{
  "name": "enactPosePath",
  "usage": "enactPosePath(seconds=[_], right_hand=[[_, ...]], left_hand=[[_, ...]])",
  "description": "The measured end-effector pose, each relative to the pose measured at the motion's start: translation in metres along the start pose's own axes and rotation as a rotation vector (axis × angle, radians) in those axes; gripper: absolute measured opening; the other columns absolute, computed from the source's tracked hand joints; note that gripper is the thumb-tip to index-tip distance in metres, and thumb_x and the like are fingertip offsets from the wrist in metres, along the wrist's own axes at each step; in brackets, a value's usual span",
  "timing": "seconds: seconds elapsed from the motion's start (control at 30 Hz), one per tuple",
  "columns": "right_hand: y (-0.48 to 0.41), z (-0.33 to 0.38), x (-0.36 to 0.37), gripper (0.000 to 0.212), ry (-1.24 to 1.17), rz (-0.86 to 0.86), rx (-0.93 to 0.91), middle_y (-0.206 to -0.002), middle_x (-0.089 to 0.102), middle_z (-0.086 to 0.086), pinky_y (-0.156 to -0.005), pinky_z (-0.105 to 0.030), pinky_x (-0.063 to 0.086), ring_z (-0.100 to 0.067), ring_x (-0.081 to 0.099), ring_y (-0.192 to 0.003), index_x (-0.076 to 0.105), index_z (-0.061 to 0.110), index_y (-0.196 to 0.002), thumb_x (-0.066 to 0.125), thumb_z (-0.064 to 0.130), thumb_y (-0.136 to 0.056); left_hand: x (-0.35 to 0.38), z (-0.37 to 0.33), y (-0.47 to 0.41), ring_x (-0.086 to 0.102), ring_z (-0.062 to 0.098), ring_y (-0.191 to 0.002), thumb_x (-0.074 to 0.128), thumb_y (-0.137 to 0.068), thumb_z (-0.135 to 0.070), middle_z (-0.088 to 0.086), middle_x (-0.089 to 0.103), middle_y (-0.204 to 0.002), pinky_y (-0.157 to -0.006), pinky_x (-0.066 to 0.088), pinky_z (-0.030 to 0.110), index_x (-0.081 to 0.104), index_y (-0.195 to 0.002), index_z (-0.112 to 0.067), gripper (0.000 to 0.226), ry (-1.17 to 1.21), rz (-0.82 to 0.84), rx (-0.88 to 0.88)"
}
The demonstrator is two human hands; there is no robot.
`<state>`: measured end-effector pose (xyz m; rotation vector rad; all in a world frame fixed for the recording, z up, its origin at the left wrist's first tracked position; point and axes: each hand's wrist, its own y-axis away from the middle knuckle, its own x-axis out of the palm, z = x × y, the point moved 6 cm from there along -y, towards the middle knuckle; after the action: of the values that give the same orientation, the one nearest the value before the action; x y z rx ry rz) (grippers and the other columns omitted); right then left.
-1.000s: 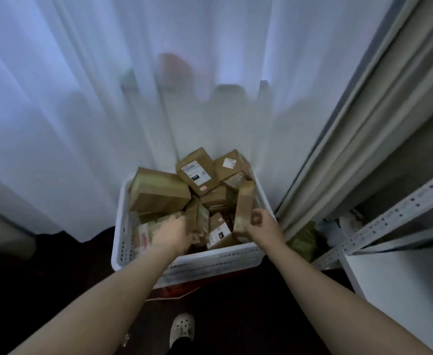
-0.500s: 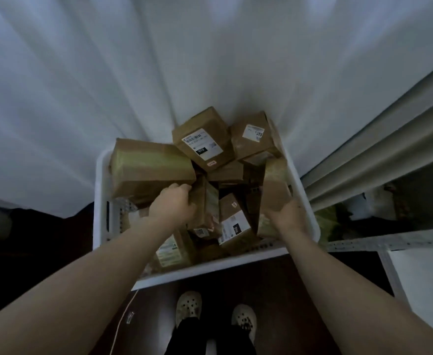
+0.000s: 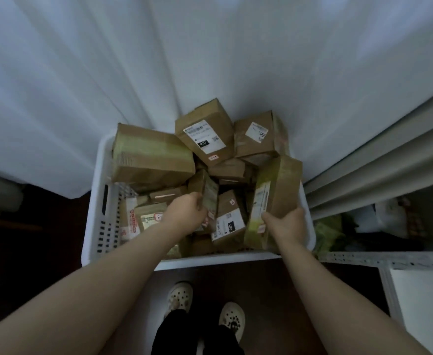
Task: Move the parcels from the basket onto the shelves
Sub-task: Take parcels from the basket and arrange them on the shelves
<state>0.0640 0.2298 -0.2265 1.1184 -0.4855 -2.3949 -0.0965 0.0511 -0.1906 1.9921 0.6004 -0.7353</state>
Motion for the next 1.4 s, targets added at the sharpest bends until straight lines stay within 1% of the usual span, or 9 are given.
enactPosePath(seconds=[0.17, 0.27, 0.4, 0.5, 0.7, 0.8, 1.0, 1.23, 1.4], right_hand=[[0.055, 0.031, -0.030, 0.052, -0.413, 0.225, 0.004, -0.105, 0.063, 0.004, -0.085, -0.036, 0.049, -0.019, 0.060, -0.100, 0.049, 0.016, -0.121, 0.074, 0.011, -0.076], [0.065, 0.056, -0.029, 0.043, -0.596, 0.492, 0.047, -0.096, 0.074, -0.008, -0.066, -0.037, 0.056, -0.029, 0.071, -0.085, 0.060, 0.015, -0.117, 0.064, 0.001, -0.077], [0.080, 0.089, -0.027, 0.066, -0.648, 0.715, 0.005, -0.106, 0.071, -0.016, -0.073, -0.041, 0.053, -0.036, 0.068, -0.095, 0.059, 0.013, -0.122, 0.070, 0.009, -0.057], [0.088, 0.102, -0.024, 0.078, -0.621, 0.791, -0.032, -0.111, 0.068, -0.020, -0.074, -0.043, 0.053, -0.039, 0.065, -0.097, 0.057, 0.011, -0.125, 0.071, 0.012, -0.048], [0.098, 0.123, -0.022, 0.072, -0.485, 0.824, -0.124, -0.114, 0.068, -0.015, -0.087, -0.047, 0.052, -0.036, 0.063, -0.105, 0.058, 0.018, -0.127, 0.074, 0.031, -0.058], [0.104, 0.128, -0.021, 0.076, -0.463, 0.811, -0.115, -0.116, 0.067, -0.013, -0.071, -0.038, 0.052, -0.031, 0.062, -0.105, 0.058, 0.019, -0.128, 0.073, 0.043, -0.057], [0.110, 0.144, -0.016, 0.058, -0.491, 0.777, -0.145, -0.109, 0.070, -0.012, -0.071, -0.035, 0.052, -0.027, 0.064, -0.100, 0.057, 0.018, -0.131, 0.073, 0.024, -0.075], [0.108, 0.154, -0.018, 0.044, -0.530, 0.729, -0.140, -0.105, 0.072, -0.011, -0.097, -0.050, 0.047, -0.031, 0.062, -0.105, 0.062, 0.023, -0.122, 0.070, 0.016, -0.079], [0.109, 0.151, -0.032, 0.031, -0.578, 0.651, -0.123, -0.102, 0.072, -0.010, -0.084, -0.041, 0.051, -0.028, 0.064, -0.099, 0.064, 0.020, -0.117, 0.059, 0.017, -0.087]], left_hand=[[-0.018, -0.012, 0.042, 0.058, 0.020, -0.107, 0.059, -0.092, -0.021, 0.009, 0.055, -0.133, -0.089, 0.047, 0.029, 0.044, -0.140, -0.008, 0.051, 0.439, 0.019, -0.122], [-0.038, -0.016, 0.061, 0.056, 0.021, -0.107, 0.065, -0.089, -0.023, 0.011, 0.054, -0.135, -0.088, 0.049, 0.031, 0.044, -0.139, -0.005, 0.057, 0.755, 0.019, -0.199], [-0.057, -0.018, 0.078, 0.067, 0.023, -0.097, 0.063, -0.088, -0.030, 0.007, 0.072, -0.107, -0.086, 0.053, 0.036, 0.062, -0.120, -0.008, 0.039, 0.986, 0.166, -0.159], [-0.070, -0.016, 0.087, 0.068, 0.025, -0.095, 0.062, -0.088, -0.029, 0.010, 0.072, -0.105, -0.082, 0.054, 0.034, 0.065, -0.113, -0.008, 0.033, 1.069, 0.244, -0.111], [-0.091, -0.005, 0.093, 0.068, 0.025, -0.096, 0.068, -0.082, -0.026, 0.015, 0.071, -0.107, -0.094, 0.052, 0.040, 0.064, -0.114, -0.003, 0.040, 1.171, 0.269, -0.070], [-0.104, 0.003, 0.091, 0.068, 0.026, -0.098, 0.071, -0.077, -0.027, 0.016, 0.070, -0.109, -0.094, 0.051, 0.040, 0.064, -0.114, -0.001, 0.045, 1.240, 0.231, -0.076], [-0.125, 0.012, 0.089, 0.068, 0.026, -0.097, 0.073, -0.074, -0.027, 0.014, 0.071, -0.105, -0.099, 0.048, 0.044, 0.064, -0.112, -0.002, 0.046, 1.231, 0.195, -0.049], [-0.138, 0.011, 0.081, 0.067, 0.027, -0.103, 0.070, -0.072, -0.009, 0.016, 0.070, -0.110, -0.090, 0.053, 0.040, 0.060, -0.118, 0.001, 0.047, 1.305, 0.216, -0.011], [-0.140, -0.006, 0.070, 0.066, 0.029, -0.105, 0.071, -0.070, -0.007, 0.018, 0.069, -0.111, -0.079, 0.059, 0.038, 0.053, -0.125, 0.000, 0.059, 1.274, 0.310, 0.004]])
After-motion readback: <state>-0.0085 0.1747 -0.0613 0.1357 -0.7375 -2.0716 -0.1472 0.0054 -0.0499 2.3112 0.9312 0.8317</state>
